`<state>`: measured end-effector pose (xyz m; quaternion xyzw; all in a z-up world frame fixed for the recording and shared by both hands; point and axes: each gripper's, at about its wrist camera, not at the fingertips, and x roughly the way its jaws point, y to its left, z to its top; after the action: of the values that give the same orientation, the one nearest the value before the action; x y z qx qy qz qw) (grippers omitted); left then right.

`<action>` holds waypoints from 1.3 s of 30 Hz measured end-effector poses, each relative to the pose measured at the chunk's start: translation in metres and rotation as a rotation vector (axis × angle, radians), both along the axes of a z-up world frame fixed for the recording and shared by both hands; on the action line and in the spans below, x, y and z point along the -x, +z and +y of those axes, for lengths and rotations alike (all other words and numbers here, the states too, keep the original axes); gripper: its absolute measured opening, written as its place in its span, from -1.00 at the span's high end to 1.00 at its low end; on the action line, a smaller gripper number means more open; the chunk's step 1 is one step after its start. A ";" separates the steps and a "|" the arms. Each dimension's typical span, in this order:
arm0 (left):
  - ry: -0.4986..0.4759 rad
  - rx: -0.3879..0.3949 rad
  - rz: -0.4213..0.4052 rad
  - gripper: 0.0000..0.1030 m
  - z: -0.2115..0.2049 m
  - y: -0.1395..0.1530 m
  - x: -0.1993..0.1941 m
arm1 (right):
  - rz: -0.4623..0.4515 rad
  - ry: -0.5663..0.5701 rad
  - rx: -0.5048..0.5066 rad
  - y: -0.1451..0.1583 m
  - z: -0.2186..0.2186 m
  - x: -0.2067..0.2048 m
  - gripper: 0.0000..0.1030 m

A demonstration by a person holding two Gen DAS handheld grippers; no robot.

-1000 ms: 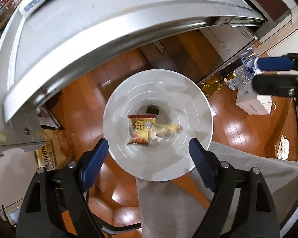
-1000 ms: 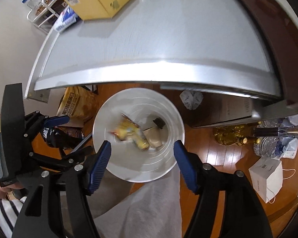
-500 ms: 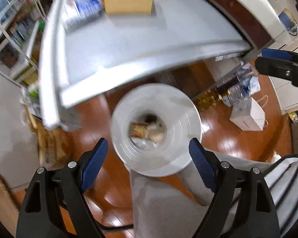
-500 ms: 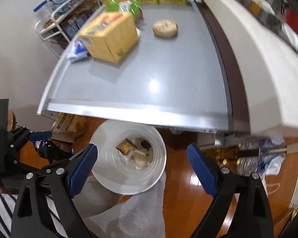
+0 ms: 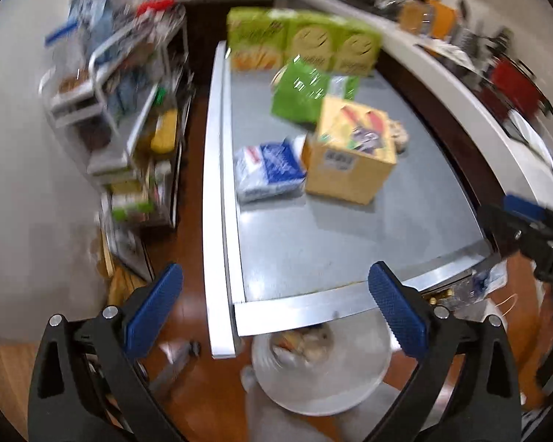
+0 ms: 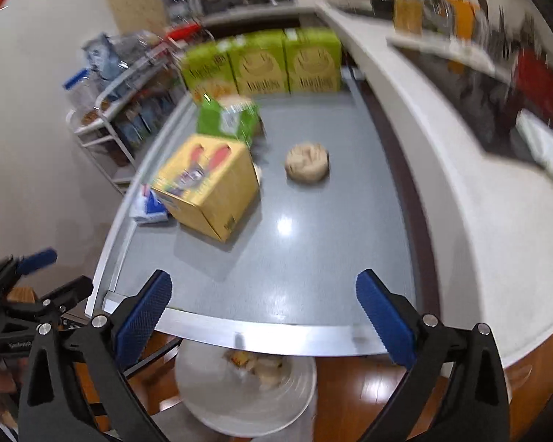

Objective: Collect trash
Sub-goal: 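Move the left tool to the yellow tissue box while the right tool approaches the paper ball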

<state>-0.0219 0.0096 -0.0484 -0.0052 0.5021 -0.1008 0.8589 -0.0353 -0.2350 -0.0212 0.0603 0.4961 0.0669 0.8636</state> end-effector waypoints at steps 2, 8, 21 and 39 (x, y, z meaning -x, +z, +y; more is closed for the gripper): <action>0.001 0.024 0.005 -0.96 0.002 -0.001 -0.003 | 0.035 -0.027 -0.033 -0.005 -0.004 -0.014 -0.91; -0.045 -0.047 -0.059 -0.96 -0.014 0.009 -0.002 | -0.010 -0.045 -0.012 -0.001 -0.008 -0.058 -0.91; -0.189 -0.030 -0.113 -0.96 -0.068 0.013 -0.071 | 0.015 -0.018 0.109 -0.014 -0.006 -0.171 -0.86; -0.261 -0.035 -0.023 -0.58 -0.102 -0.025 -0.103 | 0.163 -0.059 0.053 -0.067 -0.018 -0.203 -0.46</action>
<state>0.0814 -0.0921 -0.0733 0.0762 0.4901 -0.2031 0.8442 0.1681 -0.2528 -0.0881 0.0571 0.5645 0.0230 0.8231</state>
